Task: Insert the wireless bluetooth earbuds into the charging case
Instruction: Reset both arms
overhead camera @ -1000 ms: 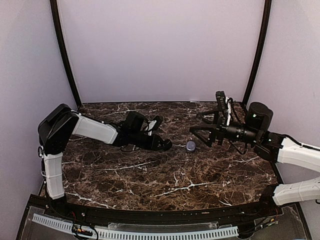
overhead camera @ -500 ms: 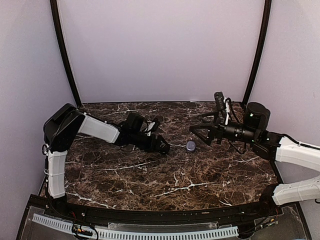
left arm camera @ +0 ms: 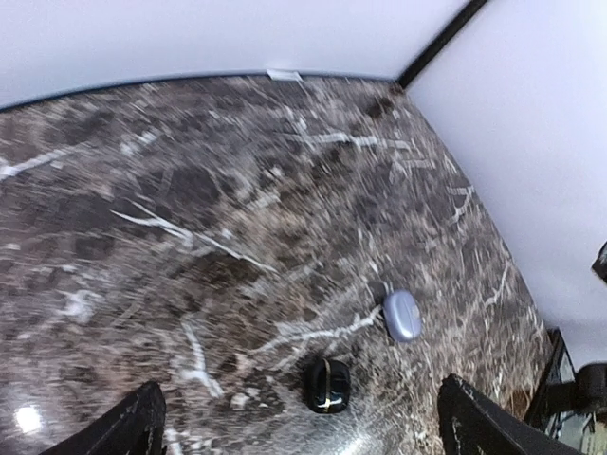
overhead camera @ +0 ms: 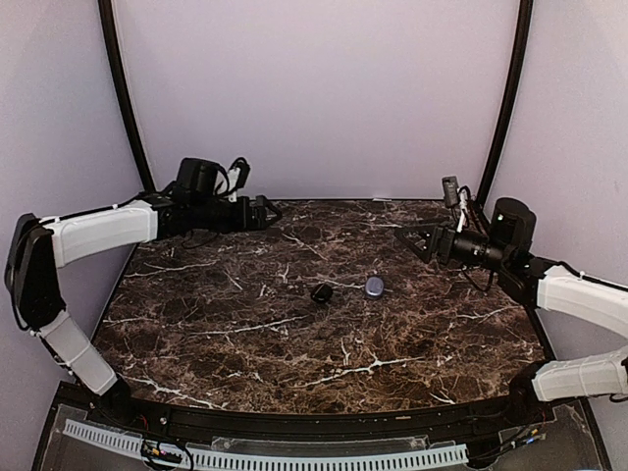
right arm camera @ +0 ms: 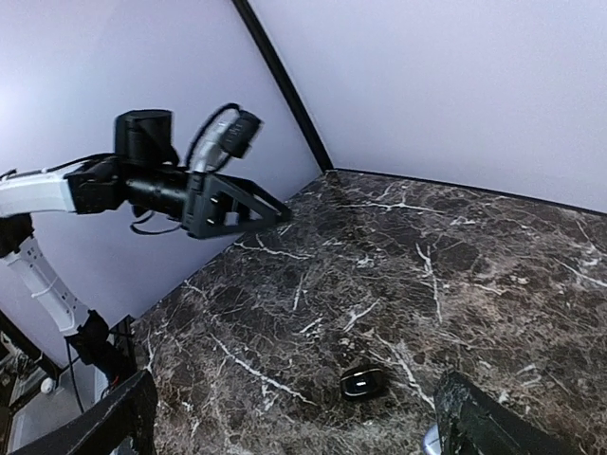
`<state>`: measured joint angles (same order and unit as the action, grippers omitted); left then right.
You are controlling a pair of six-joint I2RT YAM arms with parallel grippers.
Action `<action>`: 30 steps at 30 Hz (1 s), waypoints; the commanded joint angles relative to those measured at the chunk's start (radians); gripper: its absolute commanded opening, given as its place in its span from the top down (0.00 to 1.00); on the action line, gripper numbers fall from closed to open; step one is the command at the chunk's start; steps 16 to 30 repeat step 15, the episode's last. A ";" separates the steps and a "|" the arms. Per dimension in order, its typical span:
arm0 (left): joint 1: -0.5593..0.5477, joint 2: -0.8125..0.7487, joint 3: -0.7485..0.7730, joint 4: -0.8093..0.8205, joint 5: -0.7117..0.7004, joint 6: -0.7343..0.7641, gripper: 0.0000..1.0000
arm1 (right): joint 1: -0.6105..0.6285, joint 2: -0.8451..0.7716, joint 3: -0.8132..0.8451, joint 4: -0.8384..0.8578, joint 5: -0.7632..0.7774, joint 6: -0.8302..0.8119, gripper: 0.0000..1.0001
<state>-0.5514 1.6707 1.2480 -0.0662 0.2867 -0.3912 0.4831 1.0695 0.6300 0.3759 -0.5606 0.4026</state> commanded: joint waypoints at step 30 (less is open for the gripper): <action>0.215 -0.441 -0.492 0.060 -0.266 -0.159 0.01 | -0.187 -0.017 -0.243 0.226 0.040 0.132 0.01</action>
